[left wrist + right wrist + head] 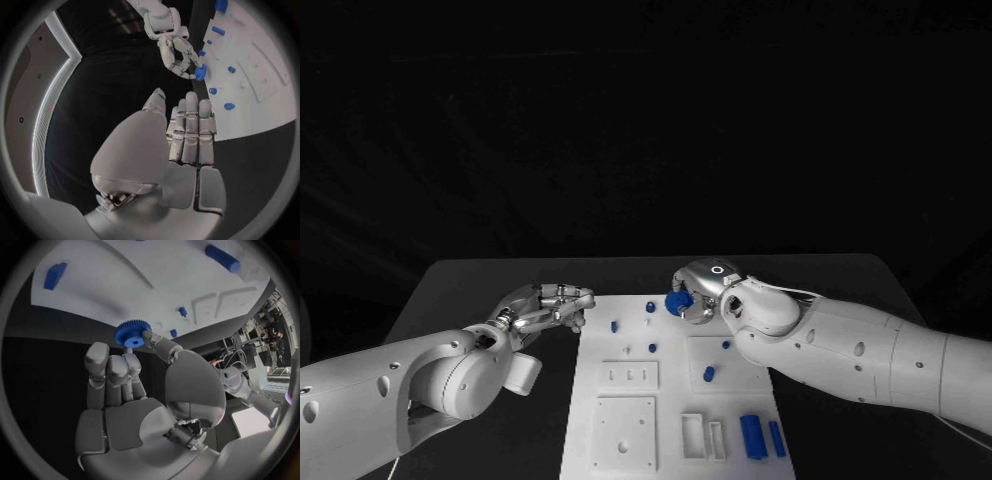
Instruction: Assemble the parts on the task board
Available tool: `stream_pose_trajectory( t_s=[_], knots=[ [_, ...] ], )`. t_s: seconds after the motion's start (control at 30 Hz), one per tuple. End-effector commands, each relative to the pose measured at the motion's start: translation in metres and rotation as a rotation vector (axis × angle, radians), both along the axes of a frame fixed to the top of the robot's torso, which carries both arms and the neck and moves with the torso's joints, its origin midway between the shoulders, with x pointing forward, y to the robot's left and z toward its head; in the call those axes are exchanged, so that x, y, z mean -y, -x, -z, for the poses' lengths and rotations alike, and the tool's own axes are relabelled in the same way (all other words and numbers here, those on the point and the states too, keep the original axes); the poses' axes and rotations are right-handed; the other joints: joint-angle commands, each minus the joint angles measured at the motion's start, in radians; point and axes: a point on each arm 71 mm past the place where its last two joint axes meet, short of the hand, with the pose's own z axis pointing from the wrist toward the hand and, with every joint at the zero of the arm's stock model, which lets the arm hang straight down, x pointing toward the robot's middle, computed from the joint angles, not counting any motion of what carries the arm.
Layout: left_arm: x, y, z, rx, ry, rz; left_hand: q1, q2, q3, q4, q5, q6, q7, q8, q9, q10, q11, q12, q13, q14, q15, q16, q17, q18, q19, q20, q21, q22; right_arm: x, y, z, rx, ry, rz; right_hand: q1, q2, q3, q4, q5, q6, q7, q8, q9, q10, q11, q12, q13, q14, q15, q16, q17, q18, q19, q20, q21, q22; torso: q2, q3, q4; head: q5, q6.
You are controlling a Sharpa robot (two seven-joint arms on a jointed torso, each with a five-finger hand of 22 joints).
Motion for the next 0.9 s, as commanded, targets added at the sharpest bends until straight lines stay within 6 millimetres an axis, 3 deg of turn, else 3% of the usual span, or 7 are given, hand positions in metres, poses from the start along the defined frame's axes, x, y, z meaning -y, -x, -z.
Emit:
stream_pose_trajectory(
  t_s=[0.03, 0.3, 0.5, 0.7, 0.9],
  knots=[
    [0.003, 0.000, -0.001, 0.007, 0.005, 0.015, 0.001, 0.011, -0.006, -0.002, -0.003, 0.005, 0.001, -0.007, 0.000, 0.005, 0.000, -0.005, -0.001, -0.004, -0.002, 0.000, 0.001, 0.029, -0.001, -0.009, 0.007, -0.001, -0.015, 0.005, -0.003, 0.050, 0.016, -0.032, 0.000, -0.009, 0.007, 0.000, -0.005, 0.071, 0.013, 0.003, 0.008, 0.006, -0.002, 0.002, -0.002, 0.000, -0.010, -0.004, 0.001, 0.076, 0.001, -0.004, 0.004, 0.018, 0.000, 0.0010, 0.0021, 0.002, 0.003],
    [0.005, 0.000, -0.001, 0.007, 0.006, 0.018, 0.002, 0.012, -0.006, -0.002, -0.003, 0.005, 0.001, -0.007, 0.000, 0.005, 0.000, -0.006, -0.001, -0.004, -0.002, 0.000, 0.001, 0.029, -0.001, -0.009, 0.007, -0.002, -0.042, 0.010, 0.003, 0.054, 0.009, -0.075, 0.001, -0.010, 0.010, 0.002, -0.005, 0.071, 0.013, 0.002, 0.008, 0.004, -0.002, -0.001, -0.004, 0.000, -0.010, -0.005, 0.002, 0.076, 0.002, -0.004, 0.005, 0.018, 0.002, -0.0009, 0.0052, 0.007, 0.006],
    [0.006, -0.001, -0.001, 0.007, 0.006, 0.020, 0.002, 0.012, -0.006, -0.002, -0.003, 0.005, 0.001, -0.007, 0.000, 0.005, 0.000, -0.006, -0.001, -0.004, -0.002, 0.000, 0.001, 0.029, -0.001, -0.009, 0.007, -0.002, -0.056, 0.012, 0.018, 0.030, 0.020, -0.092, 0.002, -0.010, 0.011, 0.003, -0.004, 0.070, 0.013, 0.001, 0.008, 0.003, -0.002, -0.003, -0.006, 0.000, -0.010, -0.006, 0.002, 0.076, 0.002, -0.004, 0.005, 0.018, 0.003, -0.0013, 0.0073, 0.013, 0.004],
    [0.007, -0.002, -0.001, 0.007, 0.005, 0.020, 0.002, 0.013, -0.006, -0.002, -0.003, 0.005, 0.002, -0.008, 0.000, 0.005, 0.000, -0.006, -0.001, -0.004, -0.002, -0.001, 0.001, 0.029, -0.002, -0.009, 0.007, -0.002, -0.063, 0.011, 0.026, 0.016, 0.038, -0.098, 0.002, -0.011, 0.011, 0.003, -0.004, 0.070, 0.014, 0.001, 0.008, 0.002, -0.002, -0.004, -0.007, 0.000, -0.010, -0.006, 0.003, 0.076, 0.002, -0.004, 0.005, 0.018, 0.003, -0.0006, 0.0072, 0.020, 0.003],
    [0.008, -0.002, -0.001, 0.007, 0.006, 0.023, 0.002, 0.013, -0.006, -0.002, -0.003, 0.005, 0.002, -0.008, 0.001, 0.006, 0.000, -0.007, -0.001, -0.004, -0.002, -0.001, 0.001, 0.029, -0.002, -0.009, 0.007, -0.002, -0.063, 0.008, 0.033, 0.005, 0.051, -0.087, 0.002, -0.011, 0.012, 0.004, -0.003, 0.069, 0.014, 0.000, 0.008, 0.002, -0.002, -0.004, -0.007, 0.000, -0.010, -0.007, 0.003, 0.076, 0.002, -0.004, 0.005, 0.018, 0.003, -0.0034, 0.0109, 0.017, 0.000]
  ],
)
